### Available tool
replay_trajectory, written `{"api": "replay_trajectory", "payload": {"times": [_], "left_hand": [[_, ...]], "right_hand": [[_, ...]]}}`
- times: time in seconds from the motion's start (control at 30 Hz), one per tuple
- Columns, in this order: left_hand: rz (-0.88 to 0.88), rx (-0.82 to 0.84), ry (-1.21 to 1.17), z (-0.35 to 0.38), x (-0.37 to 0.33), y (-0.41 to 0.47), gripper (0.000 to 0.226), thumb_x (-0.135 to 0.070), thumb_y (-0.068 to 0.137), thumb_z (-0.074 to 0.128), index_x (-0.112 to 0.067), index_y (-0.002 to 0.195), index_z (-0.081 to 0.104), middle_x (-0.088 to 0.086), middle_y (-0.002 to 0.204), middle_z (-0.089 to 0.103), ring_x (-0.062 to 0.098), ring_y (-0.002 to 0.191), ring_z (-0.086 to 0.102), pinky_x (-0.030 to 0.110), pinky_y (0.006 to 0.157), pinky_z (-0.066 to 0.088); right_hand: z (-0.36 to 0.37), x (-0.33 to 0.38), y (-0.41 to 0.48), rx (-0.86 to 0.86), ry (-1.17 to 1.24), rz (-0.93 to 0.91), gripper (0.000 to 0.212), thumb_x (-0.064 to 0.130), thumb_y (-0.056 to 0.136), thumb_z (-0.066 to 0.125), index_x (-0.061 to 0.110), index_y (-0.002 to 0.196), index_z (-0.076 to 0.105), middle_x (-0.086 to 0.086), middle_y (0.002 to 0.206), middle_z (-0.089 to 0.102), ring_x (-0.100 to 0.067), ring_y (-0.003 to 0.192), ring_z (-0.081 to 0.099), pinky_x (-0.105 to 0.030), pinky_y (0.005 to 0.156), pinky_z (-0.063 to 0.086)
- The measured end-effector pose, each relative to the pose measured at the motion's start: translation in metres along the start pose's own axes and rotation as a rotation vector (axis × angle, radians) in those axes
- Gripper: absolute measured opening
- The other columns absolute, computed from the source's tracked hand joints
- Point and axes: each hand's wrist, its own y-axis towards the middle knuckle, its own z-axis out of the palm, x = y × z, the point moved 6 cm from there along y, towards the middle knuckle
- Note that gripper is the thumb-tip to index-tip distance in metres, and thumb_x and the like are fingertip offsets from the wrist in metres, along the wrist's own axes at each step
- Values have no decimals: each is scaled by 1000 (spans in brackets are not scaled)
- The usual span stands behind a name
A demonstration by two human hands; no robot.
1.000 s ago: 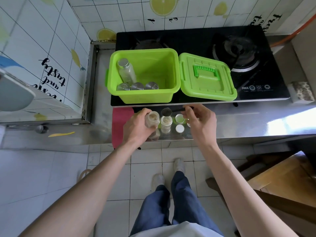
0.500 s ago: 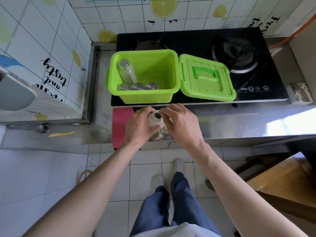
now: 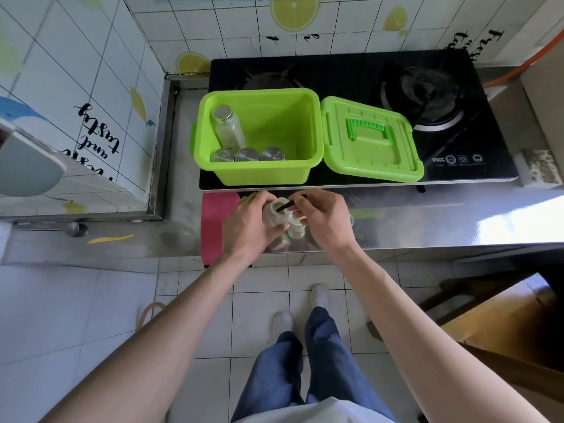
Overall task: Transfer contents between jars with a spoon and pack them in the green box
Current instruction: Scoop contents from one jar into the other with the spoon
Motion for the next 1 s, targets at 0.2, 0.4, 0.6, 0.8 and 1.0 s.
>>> {"api": "replay_trajectory", "payload": {"times": [0.2,0.4,0.6,0.8,1.0], "left_hand": [[-19,0,-6,2,1,0,46,-45,74,89,-31,110,64,-17,103,67,12,94,63,34,69,53],[-22,16,-6,4,2,1,47,-45,74,90,-32,110,64,-17,104,66,13,97,62,36,70,54],[-23,30,-1,7,3,2,46,-41,74,90,-32,110,63,-16,104,66,14,97,61,35,70,52],[-20,33,19,8,6,2,48,-41,72,91,-31,111,64,-15,105,66,16,96,61,37,72,53],[-24,44,32,11,11,1,46,-43,73,89,-34,109,61,-16,104,67,14,95,60,36,69,52]], "right_hand": [[-13,-15,3,-76,235,207,16,9,100,60,7,94,76,-10,80,76,-4,61,68,-19,58,54],[-21,-29,2,-110,290,290,18,13,101,59,6,97,76,-16,90,78,-16,78,72,-20,62,55],[-24,-33,1,-113,295,305,20,14,102,58,4,102,75,-13,90,78,-12,76,72,-17,60,53],[-27,-32,3,-123,295,287,20,12,103,57,2,102,74,-8,83,75,-1,63,68,-15,58,52],[-34,-34,5,-123,281,274,19,15,103,58,9,97,75,-6,85,76,-5,70,69,-20,62,54]]}}
